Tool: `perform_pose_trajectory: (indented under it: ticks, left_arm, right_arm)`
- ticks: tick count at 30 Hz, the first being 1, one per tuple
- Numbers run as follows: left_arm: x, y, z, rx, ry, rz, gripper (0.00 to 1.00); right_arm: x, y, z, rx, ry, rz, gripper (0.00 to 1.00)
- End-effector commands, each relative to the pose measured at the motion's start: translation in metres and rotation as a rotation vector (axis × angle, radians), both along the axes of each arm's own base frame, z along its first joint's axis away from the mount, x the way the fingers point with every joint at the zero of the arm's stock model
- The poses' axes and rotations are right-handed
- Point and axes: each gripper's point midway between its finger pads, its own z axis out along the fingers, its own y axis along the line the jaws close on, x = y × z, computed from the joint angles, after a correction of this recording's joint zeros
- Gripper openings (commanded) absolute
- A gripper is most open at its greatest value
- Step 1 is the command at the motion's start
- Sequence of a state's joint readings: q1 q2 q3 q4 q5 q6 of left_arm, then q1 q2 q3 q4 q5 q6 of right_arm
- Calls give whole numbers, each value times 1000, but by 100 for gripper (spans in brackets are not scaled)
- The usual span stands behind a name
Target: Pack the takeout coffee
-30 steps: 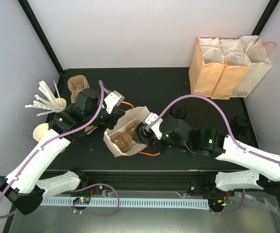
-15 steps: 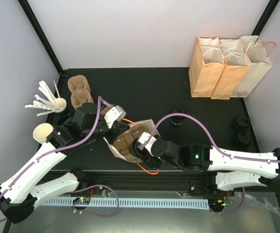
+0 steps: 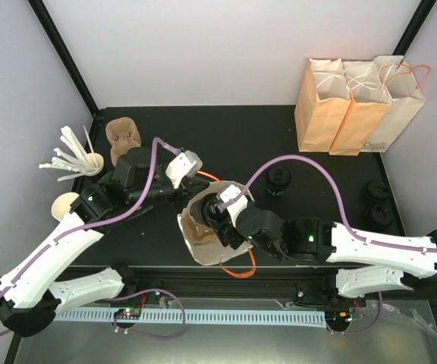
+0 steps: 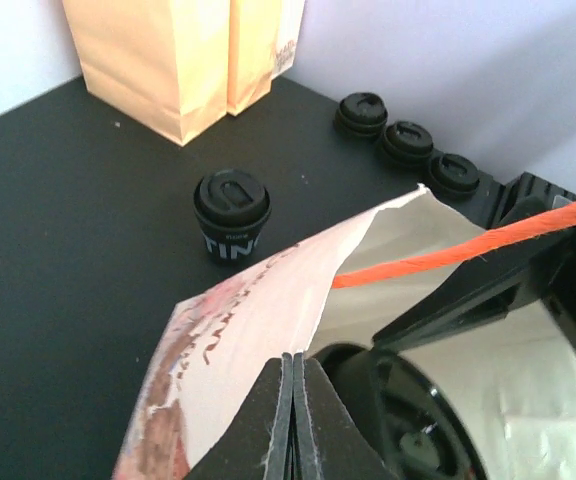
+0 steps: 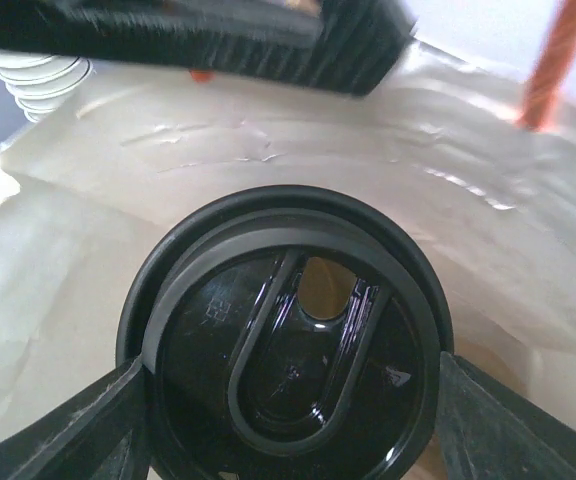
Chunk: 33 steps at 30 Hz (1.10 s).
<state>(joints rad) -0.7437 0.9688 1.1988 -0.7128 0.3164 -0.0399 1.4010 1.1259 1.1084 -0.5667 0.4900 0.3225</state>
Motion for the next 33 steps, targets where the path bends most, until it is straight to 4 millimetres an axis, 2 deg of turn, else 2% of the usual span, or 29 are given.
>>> perform_pose_trajectory:
  ticks: [1, 4, 9, 16, 19, 23, 26, 30, 33]
  left_arm:
    - [2, -2, 32, -16, -102, -5, 2]
    - [-3, -7, 26, -15, -81, -33, 2]
    - [-13, -17, 11, -27, -40, -63, 2]
    - [-17, -18, 10, -47, -44, -41, 2]
    - [-18, -25, 2, -61, -31, -47, 2]
    - [-20, -36, -12, -63, 14, -43, 2]
    - [-15, -36, -16, -72, 49, 11, 2]
    - [-13, -36, -10, -103, 73, 49, 2]
    - [-11, -36, 0, -151, 85, 80, 2]
  right_arm:
    - [10, 6, -16, -12, 42, -91, 47]
    - [14, 6, -36, -27, 49, -133, 43]
    - [23, -4, -62, -57, 7, -196, 42]
    - [27, -22, -93, -117, 15, -272, 41]
    - [27, -20, -107, -73, 8, -264, 41]
    - [30, -25, -119, -31, 6, -303, 41]
    - [27, -26, -128, -27, -1, -278, 41]
    - [25, -27, -135, -30, -29, -260, 43]
    - [25, -27, -127, -49, -65, -286, 43]
